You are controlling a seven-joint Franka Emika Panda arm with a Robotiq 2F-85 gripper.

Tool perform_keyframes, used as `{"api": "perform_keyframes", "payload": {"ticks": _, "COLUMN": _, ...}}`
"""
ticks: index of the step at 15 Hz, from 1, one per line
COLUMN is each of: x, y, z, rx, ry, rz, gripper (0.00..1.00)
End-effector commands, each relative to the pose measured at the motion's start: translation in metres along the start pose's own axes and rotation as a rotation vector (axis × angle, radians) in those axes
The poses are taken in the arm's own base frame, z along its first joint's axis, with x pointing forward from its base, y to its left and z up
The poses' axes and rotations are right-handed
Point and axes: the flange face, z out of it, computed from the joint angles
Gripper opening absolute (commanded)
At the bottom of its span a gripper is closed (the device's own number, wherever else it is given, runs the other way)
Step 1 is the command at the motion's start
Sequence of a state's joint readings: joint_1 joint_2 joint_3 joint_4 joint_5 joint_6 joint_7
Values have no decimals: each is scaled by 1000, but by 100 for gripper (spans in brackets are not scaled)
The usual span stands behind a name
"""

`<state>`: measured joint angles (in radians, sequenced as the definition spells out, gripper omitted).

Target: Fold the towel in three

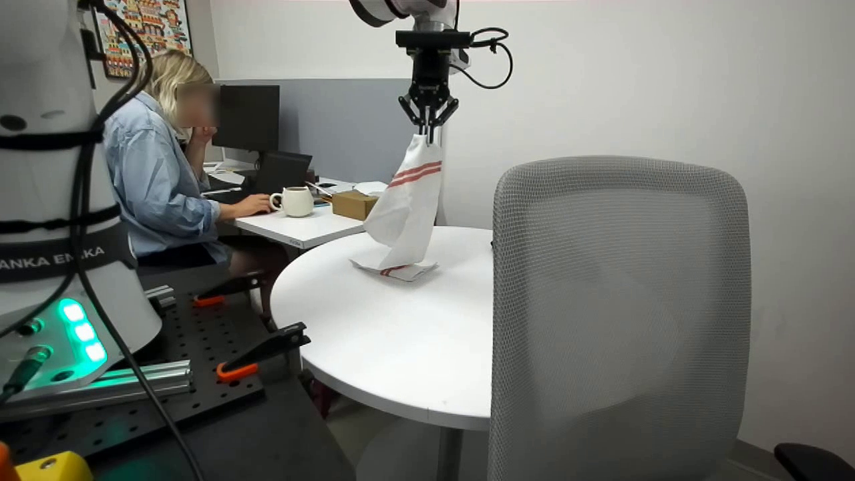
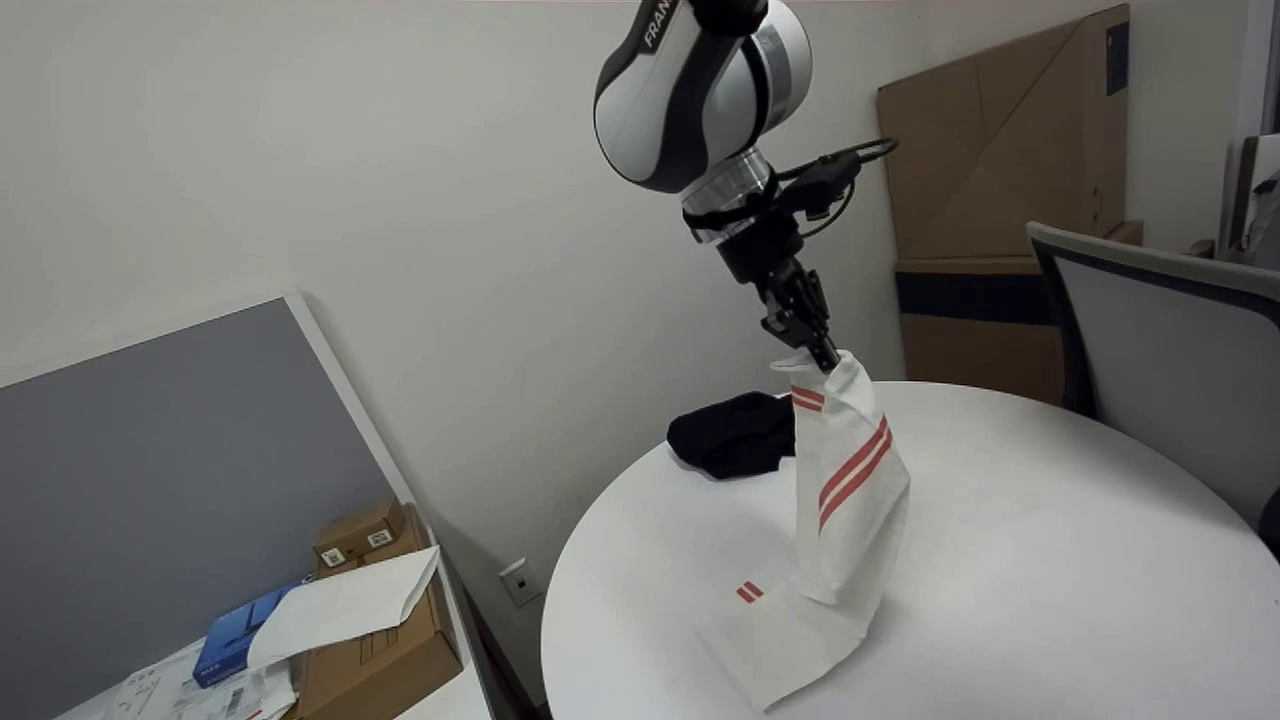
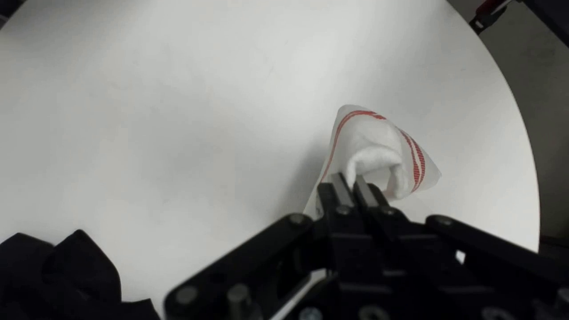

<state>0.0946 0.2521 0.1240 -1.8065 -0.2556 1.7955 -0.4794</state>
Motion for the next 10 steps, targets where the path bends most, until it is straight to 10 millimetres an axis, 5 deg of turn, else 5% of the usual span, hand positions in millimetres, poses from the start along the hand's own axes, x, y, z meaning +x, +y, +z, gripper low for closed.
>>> {"api": "perform_keyframes", "payload": {"ticks": 1, "x": 16, "y": 2, "z": 2, "rx": -30, "ry": -16, "rz": -52, "gripper": 1}}
{"api": "perform_keyframes", "payload": {"ticks": 4, "x": 37, "y": -18, "z": 3, "rx": -24, "ry": 22, "rz": -90, "gripper": 1}}
{"api": "perform_keyframes", "payload": {"ticks": 10, "x": 96, "y": -121, "z": 13, "rx": 122, "ry": 188, "rz": -129, "gripper": 1}}
